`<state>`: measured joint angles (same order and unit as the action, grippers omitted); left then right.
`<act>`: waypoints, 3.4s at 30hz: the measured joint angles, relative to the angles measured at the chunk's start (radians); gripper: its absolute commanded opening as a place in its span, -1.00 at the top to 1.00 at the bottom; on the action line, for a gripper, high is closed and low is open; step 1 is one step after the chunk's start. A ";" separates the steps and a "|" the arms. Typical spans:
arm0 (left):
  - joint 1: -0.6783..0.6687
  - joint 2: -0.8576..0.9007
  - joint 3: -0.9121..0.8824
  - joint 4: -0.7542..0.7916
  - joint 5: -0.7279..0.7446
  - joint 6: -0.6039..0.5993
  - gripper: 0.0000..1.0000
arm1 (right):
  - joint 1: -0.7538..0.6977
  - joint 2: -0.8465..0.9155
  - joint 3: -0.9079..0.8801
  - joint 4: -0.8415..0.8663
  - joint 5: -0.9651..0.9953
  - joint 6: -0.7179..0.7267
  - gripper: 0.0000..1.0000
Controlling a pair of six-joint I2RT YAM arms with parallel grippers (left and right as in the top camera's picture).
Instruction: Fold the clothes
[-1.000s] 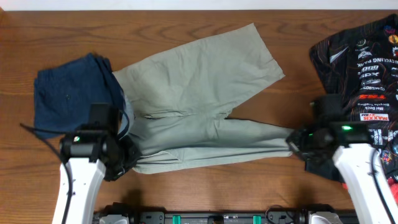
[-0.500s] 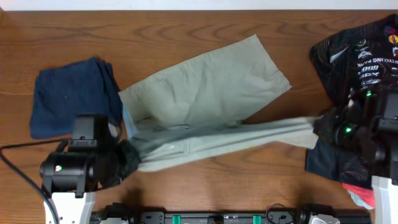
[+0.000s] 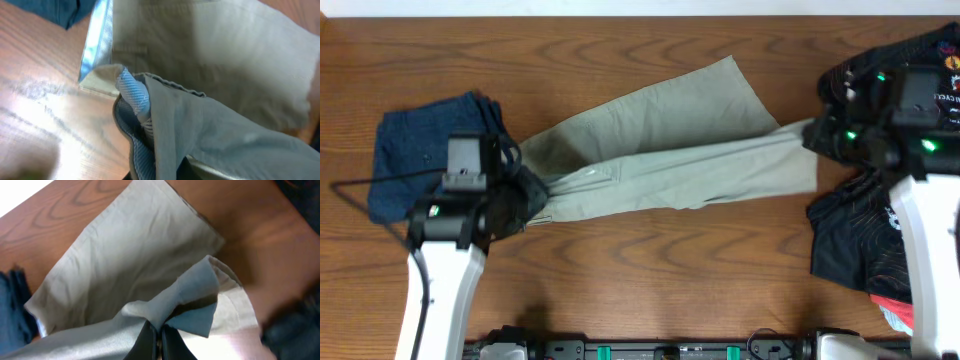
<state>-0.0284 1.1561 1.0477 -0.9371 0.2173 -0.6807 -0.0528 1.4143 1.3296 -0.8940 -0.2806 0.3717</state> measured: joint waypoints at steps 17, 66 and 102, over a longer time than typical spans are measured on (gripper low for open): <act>0.042 0.356 0.001 0.434 -0.160 -0.132 -0.23 | 0.132 0.430 0.000 0.594 0.058 -0.052 -0.57; 0.131 0.704 0.004 0.258 0.267 0.301 0.88 | 0.202 0.330 0.006 0.227 0.079 -0.227 0.68; 0.061 0.045 0.068 0.211 0.465 0.192 0.88 | 0.815 0.687 0.069 0.138 -0.182 -0.141 0.50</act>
<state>0.0322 1.2007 1.1156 -0.7261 0.6823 -0.4889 0.7624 2.1014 1.3983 -0.7559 -0.4629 0.2310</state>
